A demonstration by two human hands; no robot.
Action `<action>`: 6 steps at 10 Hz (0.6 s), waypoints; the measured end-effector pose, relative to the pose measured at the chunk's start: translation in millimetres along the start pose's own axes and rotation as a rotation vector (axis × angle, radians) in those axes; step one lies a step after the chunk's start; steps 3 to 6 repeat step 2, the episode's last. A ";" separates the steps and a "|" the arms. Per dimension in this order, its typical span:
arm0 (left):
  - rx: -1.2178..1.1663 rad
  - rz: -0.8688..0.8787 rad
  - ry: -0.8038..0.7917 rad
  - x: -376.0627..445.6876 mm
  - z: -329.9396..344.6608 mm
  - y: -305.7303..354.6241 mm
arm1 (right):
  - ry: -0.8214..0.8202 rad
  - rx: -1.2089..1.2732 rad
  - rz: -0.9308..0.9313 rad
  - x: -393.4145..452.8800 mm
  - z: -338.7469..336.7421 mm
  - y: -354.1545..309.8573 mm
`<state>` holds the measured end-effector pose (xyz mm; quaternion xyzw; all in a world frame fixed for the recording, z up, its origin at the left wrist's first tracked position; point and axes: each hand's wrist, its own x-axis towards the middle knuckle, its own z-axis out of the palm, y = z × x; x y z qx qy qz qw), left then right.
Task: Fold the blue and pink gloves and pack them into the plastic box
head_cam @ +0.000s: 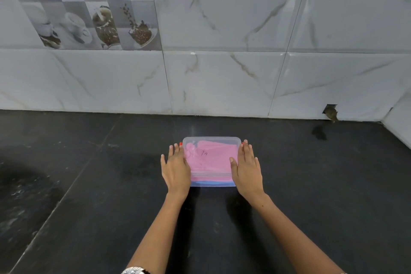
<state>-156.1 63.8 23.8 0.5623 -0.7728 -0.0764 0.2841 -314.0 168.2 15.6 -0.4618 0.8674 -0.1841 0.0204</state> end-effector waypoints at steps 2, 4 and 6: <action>-0.004 0.086 -0.003 1.0 -7.6 -2.7 | 0.048 -0.013 -0.012 -5.6 -7.1 -2.8; -0.004 0.086 -0.003 1.0 -7.6 -2.7 | 0.048 -0.013 -0.012 -5.6 -7.1 -2.8; -0.004 0.086 -0.003 1.0 -7.6 -2.7 | 0.048 -0.013 -0.012 -5.6 -7.1 -2.8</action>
